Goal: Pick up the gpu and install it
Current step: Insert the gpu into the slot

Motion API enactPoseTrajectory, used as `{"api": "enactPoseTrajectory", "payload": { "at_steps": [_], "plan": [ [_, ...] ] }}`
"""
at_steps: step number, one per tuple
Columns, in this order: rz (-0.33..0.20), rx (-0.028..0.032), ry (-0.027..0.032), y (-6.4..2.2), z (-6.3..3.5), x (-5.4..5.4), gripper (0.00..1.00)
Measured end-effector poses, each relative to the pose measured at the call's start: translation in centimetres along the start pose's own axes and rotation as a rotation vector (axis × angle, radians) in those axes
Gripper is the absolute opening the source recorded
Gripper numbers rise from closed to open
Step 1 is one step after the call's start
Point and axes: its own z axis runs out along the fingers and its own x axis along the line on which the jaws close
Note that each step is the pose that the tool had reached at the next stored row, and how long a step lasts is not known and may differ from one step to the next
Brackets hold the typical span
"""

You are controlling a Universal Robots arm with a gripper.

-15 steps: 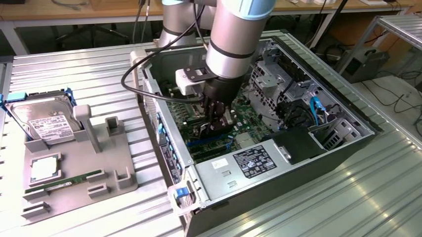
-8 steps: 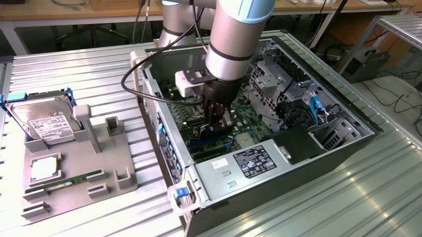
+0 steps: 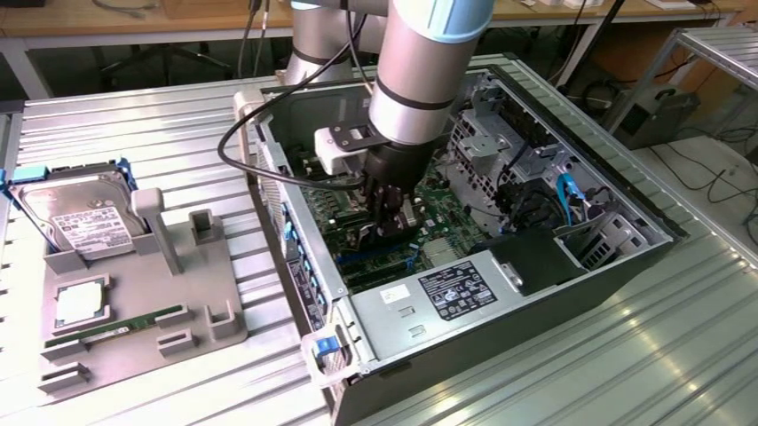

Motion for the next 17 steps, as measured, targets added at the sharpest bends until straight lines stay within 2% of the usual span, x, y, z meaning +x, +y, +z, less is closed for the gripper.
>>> {"api": "enactPoseTrajectory", "payload": {
  "at_steps": [2, 3, 6, 7, 10, 14, 16, 17],
  "plan": [
    [0.000, 0.0002, -0.0006, 0.00, 0.02, 0.0, 0.27],
    [0.000, 0.0002, -0.0009, 0.00, 0.02, 0.0, 0.34],
    [0.000, -0.0001, -0.0031, 0.01, -0.13, 0.0, 0.34],
    [0.000, 0.0000, -0.0057, 0.01, -0.35, 0.0, 0.34],
    [-0.001, 0.0000, -0.0097, 0.04, -1.42, 0.0, 0.34],
    [-0.005, -0.0001, -0.0113, 0.13, -4.21, -0.1, 0.34],
    [-0.005, 0.0000, -0.0115, 0.17, -4.42, -0.1, 0.32],
    [-0.005, -0.0001, -0.0115, 0.22, -4.42, -0.1, 0.25]
  ]
}}
